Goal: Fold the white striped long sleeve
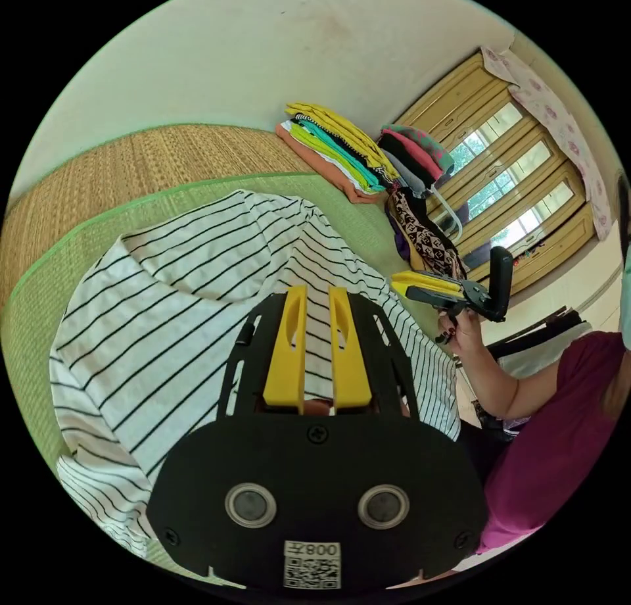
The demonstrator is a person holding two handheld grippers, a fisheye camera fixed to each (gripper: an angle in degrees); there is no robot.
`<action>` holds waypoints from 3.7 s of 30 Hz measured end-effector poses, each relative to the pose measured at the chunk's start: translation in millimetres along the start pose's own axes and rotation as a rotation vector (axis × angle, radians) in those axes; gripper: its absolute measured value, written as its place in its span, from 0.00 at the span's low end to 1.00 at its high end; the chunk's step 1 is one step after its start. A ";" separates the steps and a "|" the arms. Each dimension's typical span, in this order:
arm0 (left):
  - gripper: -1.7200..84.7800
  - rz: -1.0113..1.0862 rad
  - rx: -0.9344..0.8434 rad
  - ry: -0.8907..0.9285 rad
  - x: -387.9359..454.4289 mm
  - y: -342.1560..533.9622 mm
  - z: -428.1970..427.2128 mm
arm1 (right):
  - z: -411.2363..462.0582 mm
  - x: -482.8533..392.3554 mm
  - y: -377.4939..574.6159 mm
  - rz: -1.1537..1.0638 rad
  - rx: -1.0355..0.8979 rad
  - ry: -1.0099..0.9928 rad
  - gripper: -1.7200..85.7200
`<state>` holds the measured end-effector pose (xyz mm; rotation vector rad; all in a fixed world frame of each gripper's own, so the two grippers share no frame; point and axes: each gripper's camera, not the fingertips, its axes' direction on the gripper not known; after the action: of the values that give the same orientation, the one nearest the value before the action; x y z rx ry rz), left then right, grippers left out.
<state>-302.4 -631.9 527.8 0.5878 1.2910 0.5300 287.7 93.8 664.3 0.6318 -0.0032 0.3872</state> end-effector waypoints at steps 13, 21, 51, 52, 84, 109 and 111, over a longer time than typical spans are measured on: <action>0.05 0.056 -0.191 -0.057 -17.0 -126.1 149.5 | -0.1 27.6 -10.7 -0.073 -0.058 -0.002 0.05; 0.03 0.109 -0.057 0.018 -4.9 -150.2 156.0 | -58.4 82.0 10.4 0.052 0.058 -0.099 0.02; 0.02 0.136 -0.167 -0.114 2.8 -164.7 272.2 | -100.5 180.8 18.4 0.264 0.113 -0.289 0.02; 0.02 0.144 -0.205 -0.141 2.4 -163.4 281.6 | -100.3 175.7 15.4 0.244 0.108 -0.283 0.02; 0.02 0.074 -0.122 -0.203 26.8 -85.0 213.5 | 5.7 138.5 -0.5 0.191 -0.067 -0.191 0.02; 0.09 -0.832 0.330 -0.371 8.0 371.2 -194.8 | 109.0 73.1 -17.7 0.254 -0.103 -0.129 0.02; 0.10 -0.878 0.354 -0.448 7.4 392.4 -214.4 | 112.3 39.6 -9.2 0.239 -0.099 -0.178 0.02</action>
<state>-525.5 -313.0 748.2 0.3414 1.0771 -0.5392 340.5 36.2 754.7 0.5671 -0.2678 0.5567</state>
